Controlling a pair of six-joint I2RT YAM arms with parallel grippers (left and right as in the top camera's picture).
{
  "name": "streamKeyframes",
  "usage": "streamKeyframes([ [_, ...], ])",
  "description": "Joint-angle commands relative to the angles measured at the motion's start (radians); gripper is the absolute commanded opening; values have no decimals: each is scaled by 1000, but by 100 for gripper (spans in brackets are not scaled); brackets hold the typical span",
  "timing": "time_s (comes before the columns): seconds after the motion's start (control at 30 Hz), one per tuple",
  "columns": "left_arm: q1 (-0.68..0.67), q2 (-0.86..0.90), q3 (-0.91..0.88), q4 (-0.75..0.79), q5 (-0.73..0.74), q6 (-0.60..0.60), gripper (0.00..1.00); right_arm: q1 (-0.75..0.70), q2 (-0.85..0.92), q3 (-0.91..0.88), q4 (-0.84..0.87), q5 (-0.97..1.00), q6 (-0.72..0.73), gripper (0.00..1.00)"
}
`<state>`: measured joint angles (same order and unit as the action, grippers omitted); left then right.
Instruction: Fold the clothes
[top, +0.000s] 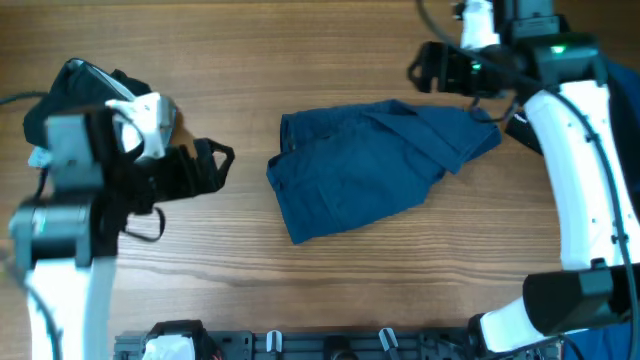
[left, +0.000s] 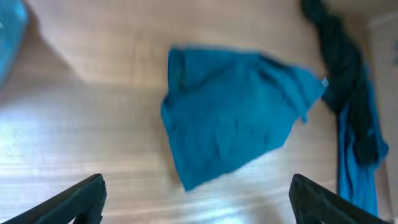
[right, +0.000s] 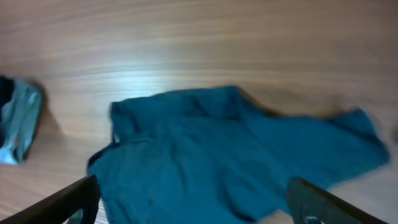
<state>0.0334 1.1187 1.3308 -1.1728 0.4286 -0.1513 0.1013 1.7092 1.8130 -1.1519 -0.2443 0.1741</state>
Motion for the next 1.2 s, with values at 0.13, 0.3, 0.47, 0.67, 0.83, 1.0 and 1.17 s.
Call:
streamKeyframes([
  [0.13,-95,357,-93,103,114,14,81,-35,55,11,-18,-2,8,100],
  [0.3,-198,692,-94,258,114,14,88,-35,69,-5,-32,14,8,100],
  [0.47,-239,879,-94,381,122,17,70,-36,69,-56,-35,43,8,100],
  [0.67,-243,875,-93,404,132,18,4,-37,69,-133,6,77,9,100],
  [0.83,-210,743,-93,323,70,18,4,-37,69,-192,14,77,9,100],
  [1.0,-195,514,-93,290,-19,18,4,-37,69,-379,121,19,12,64],
  [1.17,-195,417,-93,289,-53,18,4,-37,69,-534,276,-10,9,73],
])
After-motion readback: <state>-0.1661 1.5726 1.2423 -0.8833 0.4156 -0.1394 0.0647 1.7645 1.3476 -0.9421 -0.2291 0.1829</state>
